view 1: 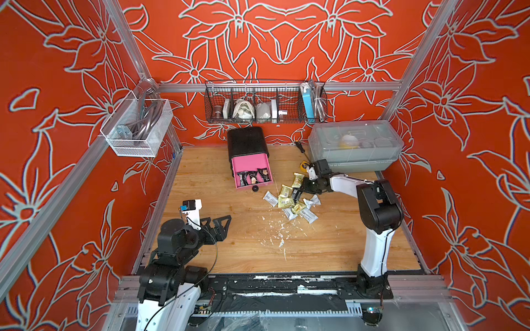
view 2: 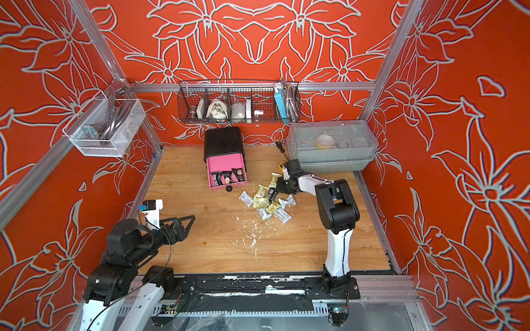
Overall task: Place the cookies into the drawer by color
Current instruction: Pick up the cookie at the center of the board.
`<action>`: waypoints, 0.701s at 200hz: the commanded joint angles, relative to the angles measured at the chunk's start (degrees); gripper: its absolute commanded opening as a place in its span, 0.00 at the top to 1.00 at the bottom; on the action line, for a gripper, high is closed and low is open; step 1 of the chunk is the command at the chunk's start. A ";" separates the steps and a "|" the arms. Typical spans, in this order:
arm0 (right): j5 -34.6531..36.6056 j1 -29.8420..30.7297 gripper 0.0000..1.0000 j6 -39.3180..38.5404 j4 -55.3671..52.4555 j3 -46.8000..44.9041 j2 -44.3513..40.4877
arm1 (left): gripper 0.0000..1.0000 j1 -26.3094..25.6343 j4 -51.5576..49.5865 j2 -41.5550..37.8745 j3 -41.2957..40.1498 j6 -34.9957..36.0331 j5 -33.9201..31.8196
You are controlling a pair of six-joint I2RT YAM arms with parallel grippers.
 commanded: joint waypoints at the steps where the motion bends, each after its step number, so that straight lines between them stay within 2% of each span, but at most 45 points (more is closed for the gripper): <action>1: -0.67 -0.29 0.86 0.73 -0.52 -2.05 1.91 | 0.01 0.35 1.05 0.04 0.04 -0.13 0.61; 38: -1.73 -0.29 0.95 1.41 0.03 -3.05 0.57 | 0.01 0.35 1.05 0.13 -0.01 -0.10 0.55; 48: -2.35 -0.24 1.00 1.72 0.18 -3.59 -0.16 | 0.01 0.35 1.05 0.12 0.03 -0.09 0.46; 140: -2.42 -0.16 1.00 2.22 -0.42 -8.59 -15.00 | 0.01 0.35 1.05 0.13 0.04 -0.09 0.55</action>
